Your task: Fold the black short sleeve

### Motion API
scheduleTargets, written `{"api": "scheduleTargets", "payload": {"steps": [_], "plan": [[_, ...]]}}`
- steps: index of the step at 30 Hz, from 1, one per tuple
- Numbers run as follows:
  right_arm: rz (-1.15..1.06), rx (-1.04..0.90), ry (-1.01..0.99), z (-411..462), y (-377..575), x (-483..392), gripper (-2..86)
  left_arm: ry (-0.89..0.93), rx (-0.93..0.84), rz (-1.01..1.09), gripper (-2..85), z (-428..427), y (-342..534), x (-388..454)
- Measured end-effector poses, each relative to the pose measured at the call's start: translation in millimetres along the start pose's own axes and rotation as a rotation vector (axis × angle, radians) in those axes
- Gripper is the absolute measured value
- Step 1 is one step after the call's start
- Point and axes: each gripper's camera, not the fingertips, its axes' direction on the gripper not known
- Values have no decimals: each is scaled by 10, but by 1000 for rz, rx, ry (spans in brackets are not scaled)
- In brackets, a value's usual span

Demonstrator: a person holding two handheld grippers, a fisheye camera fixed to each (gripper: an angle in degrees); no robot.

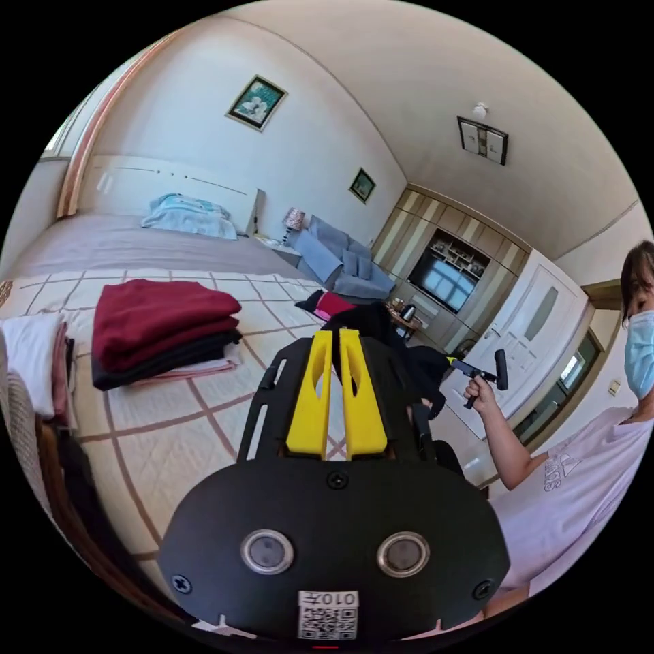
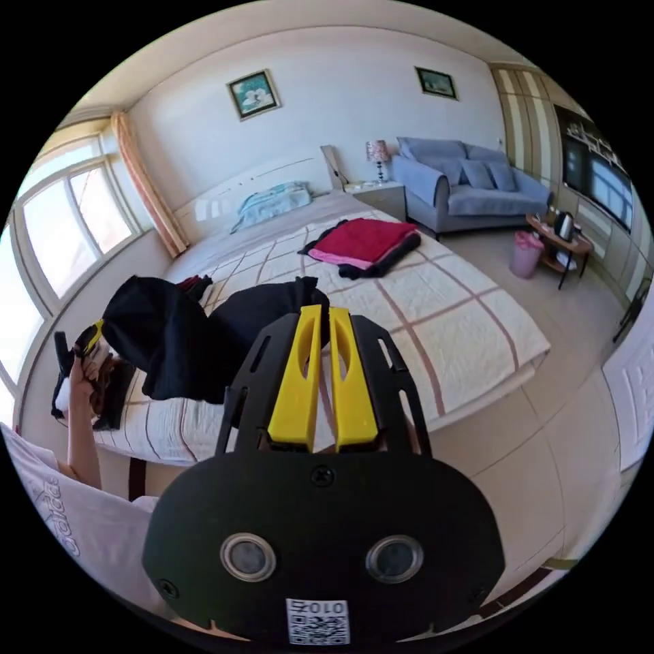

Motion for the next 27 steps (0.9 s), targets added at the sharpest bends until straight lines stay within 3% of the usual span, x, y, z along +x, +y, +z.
{"api": "scheduleTargets", "payload": {"steps": [5,9,11,14,20,23,27], "plan": [[68,-256,-31,585,529,477,66,-141,-158,-311,27,-132,699,-387],[23,-235,91,565,736,406,106,-273,-238,-368,53,-50,1115,-247],[-22,-207,101,512,741,296,110,-432,-303,-200,73,71,1042,216],[-65,-178,68,487,694,89,110,-481,-409,149,89,511,793,1025],[-119,-138,-48,506,708,-289,105,-326,-515,618,95,1823,994,2382],[-139,-147,-84,446,797,-397,100,-357,-605,795,82,2393,1344,2753],[-153,-165,-82,389,964,-449,92,-406,-574,784,43,2537,1478,2775]]}}
